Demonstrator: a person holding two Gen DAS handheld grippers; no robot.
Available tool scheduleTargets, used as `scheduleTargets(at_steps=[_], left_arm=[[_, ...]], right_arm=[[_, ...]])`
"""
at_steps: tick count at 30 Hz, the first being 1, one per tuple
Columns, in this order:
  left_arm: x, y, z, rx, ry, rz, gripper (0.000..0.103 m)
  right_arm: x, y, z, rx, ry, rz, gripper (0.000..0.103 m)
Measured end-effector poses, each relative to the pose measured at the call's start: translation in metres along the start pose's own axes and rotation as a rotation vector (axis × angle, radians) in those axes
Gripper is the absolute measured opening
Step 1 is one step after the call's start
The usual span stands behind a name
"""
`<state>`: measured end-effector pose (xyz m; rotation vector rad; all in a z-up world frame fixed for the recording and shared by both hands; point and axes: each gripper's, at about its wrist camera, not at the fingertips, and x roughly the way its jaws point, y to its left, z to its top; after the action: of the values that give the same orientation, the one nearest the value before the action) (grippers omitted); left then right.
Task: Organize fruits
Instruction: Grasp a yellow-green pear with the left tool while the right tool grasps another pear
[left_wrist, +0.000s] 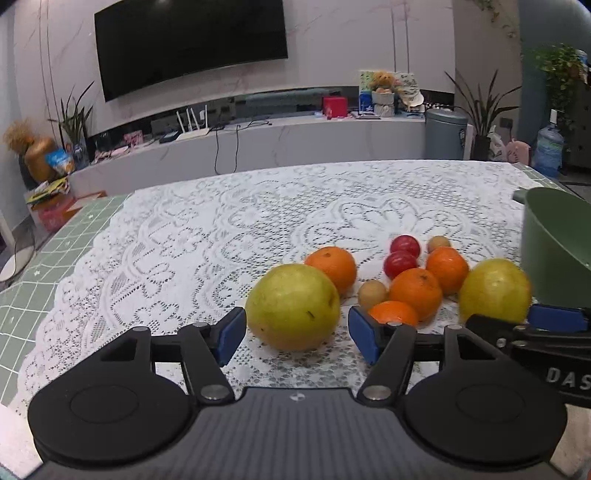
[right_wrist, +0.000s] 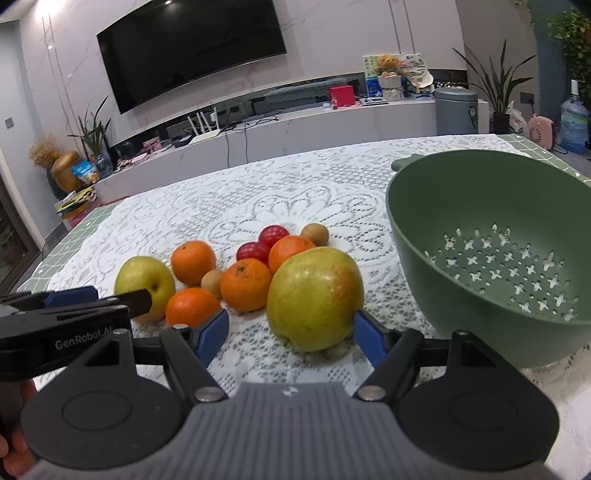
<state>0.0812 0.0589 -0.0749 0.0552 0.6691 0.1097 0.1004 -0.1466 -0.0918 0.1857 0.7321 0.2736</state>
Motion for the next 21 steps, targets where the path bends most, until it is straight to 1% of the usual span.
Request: scheduleTargets(at_steps=[4,8,12,17,21], left_arm=[[0.010,0.001,0.005,-0.008,-0.004,-0.008,0.082],[0.023,0.001,0.007,-0.013,0.015,0.010,0.082],[0.030,0.003,0.007,-0.020,0.015,0.004,0.086],[0.038,0.000,0.006,-0.007,0.025,-0.008,0.088],[0.045,-0.001,0.006,-0.005,0.039,0.007,0.088]], right_arm=[[0.006,-0.004,0.004,0.019,-0.004,-0.018,0.073],[0.013,-0.002,0.007,0.001,-0.009,-0.039,0.073],[0.020,0.002,0.006,-0.031,-0.011,-0.076,0.073],[0.031,0.008,0.002,-0.074,-0.005,-0.116,0.072],[0.033,0.008,0.001,-0.090,-0.011,-0.129,0.072]])
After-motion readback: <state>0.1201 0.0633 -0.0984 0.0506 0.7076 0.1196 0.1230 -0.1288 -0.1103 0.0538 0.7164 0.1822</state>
